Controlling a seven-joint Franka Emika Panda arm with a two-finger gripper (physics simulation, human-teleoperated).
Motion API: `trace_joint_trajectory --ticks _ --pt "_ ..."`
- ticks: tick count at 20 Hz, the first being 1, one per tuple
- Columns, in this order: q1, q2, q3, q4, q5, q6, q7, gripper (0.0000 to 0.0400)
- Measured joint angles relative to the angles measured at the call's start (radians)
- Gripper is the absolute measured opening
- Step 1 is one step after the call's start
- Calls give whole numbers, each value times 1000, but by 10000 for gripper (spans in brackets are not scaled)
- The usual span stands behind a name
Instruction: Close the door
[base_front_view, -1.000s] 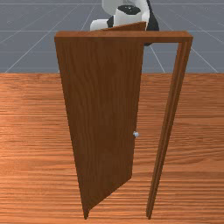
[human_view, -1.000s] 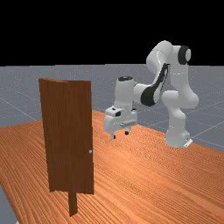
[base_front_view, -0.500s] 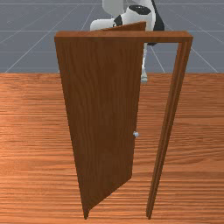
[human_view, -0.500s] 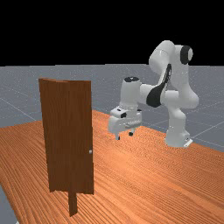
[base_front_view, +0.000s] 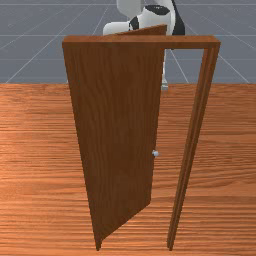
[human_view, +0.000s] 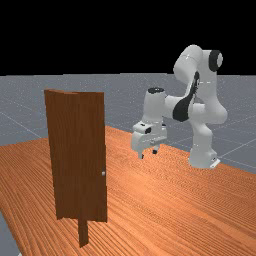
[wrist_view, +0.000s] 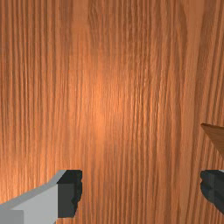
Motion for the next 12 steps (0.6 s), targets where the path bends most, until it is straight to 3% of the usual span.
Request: trace_joint_trajectory --ticks 2,5,6,8,10,11,12 --pt "5 7 -4 0 -22 -2 46 400" --pt "5 8 -12 13 -3 -17 109 400" --pt "-46 12 6 13 289 -50 -236 400" --pt "-55 -19 -12 33 359 -130 -281 400" --pt "-35 -95 -39 137 293 -291 -194 400" --pt "-33 -101 -23 321 145 -473 -96 400" --pt "-33 -40 -18 627 113 -716 -85 400"
